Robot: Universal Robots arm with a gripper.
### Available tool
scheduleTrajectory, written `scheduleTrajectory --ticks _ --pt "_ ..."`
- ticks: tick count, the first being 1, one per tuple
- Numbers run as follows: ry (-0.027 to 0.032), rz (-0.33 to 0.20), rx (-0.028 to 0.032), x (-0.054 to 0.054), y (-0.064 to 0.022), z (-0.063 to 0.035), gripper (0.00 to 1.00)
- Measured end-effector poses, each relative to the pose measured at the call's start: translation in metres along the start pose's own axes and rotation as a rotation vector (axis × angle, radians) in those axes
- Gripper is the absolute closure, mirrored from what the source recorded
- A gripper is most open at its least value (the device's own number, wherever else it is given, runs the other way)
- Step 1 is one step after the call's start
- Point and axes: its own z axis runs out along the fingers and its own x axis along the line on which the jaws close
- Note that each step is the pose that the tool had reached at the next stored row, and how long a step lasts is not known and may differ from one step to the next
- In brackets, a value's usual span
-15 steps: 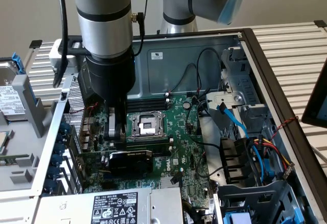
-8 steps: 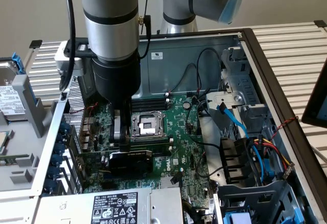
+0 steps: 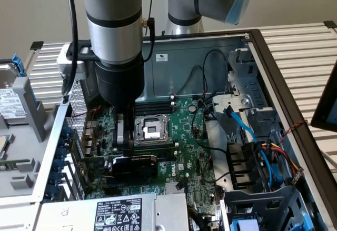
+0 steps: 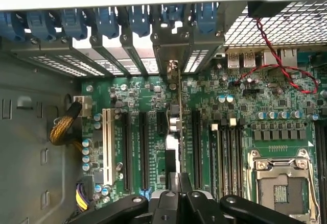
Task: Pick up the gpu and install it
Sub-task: 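Press down on the gpu until it lock into place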
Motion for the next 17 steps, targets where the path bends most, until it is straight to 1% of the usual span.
scheduleTrajectory --ticks 6,10,14,15,16,17 --pt "0.0000 0.000 -0.0001 0.0000 0.0010 0.0043 0.89" --pt "0.0009 0.000 -0.0016 0.0001 0.0011 0.0064 0.89" --pt "0.0000 0.000 -0.0023 0.0000 0.0013 0.0078 0.89" --pt "-0.0005 0.000 -0.0030 0.0000 0.0014 0.0074 0.89" --pt "-0.0025 0.000 -0.0037 -0.0002 0.0022 0.0056 0.89" --pt "-0.0030 0.000 -0.0039 -0.0001 0.0030 0.0018 0.89"
